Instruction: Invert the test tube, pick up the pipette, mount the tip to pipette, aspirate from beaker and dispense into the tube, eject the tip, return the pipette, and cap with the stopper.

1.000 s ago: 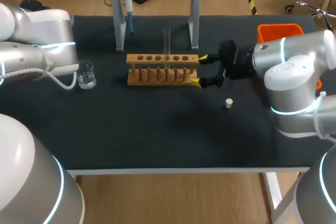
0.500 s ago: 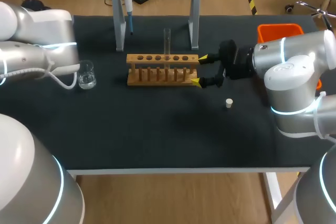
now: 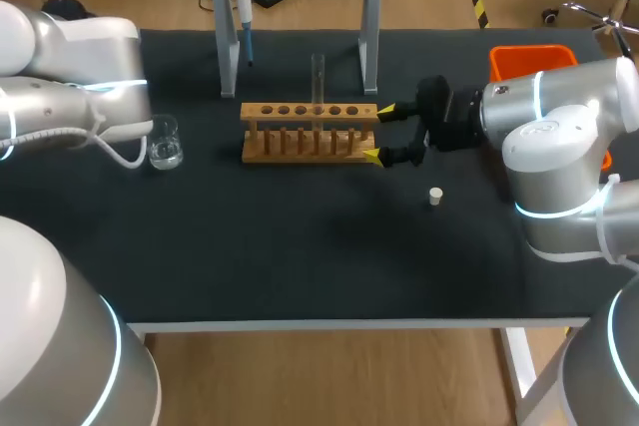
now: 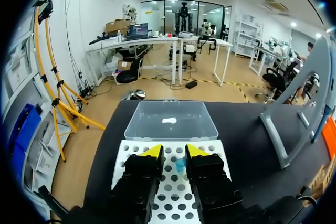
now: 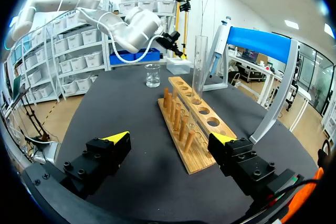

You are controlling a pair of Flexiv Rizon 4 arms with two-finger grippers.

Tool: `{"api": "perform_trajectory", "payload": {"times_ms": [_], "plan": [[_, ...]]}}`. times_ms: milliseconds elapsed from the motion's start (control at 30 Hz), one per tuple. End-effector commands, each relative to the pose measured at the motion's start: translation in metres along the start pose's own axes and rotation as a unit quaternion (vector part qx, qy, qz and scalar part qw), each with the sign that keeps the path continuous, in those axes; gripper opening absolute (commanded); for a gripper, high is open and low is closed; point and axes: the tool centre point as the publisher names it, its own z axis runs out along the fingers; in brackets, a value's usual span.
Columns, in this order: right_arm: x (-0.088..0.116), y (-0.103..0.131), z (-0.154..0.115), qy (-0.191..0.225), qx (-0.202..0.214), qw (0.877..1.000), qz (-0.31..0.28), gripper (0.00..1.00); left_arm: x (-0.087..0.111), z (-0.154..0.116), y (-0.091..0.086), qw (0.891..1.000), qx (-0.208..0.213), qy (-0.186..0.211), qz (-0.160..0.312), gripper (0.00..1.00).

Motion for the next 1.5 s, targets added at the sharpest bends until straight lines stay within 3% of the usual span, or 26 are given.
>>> {"api": "perform_trajectory", "payload": {"times_ms": [33,933,1000,1033,1500], "plan": [[-0.0005,-0.0005,-0.0008,0.001,-0.001,1.000,0.000,1.00,-0.0005,0.0036,-0.0028,1.000,-0.005,0.001,0.001,0.25],[-0.0005,-0.0005,-0.0008,0.001,-0.001,1.000,0.000,1.00,-0.0004,0.0011,0.0012,1.000,-0.012,-0.003,0.001,0.24],[-0.0005,-0.0005,-0.0008,0.001,-0.001,1.000,0.000,1.00,-0.0006,0.0011,0.0013,1.000,-0.012,-0.003,0.001,0.18],[-0.0005,-0.0005,-0.0008,0.001,-0.001,1.000,0.000,1.00,-0.0007,0.0011,0.0013,1.000,-0.012,-0.003,0.001,0.00],[-0.0005,-0.0005,-0.0008,0.001,-0.001,1.000,0.000,1.00,0.0007,-0.0004,0.0011,1.000,-0.010,-0.002,0.001,0.00]]}}
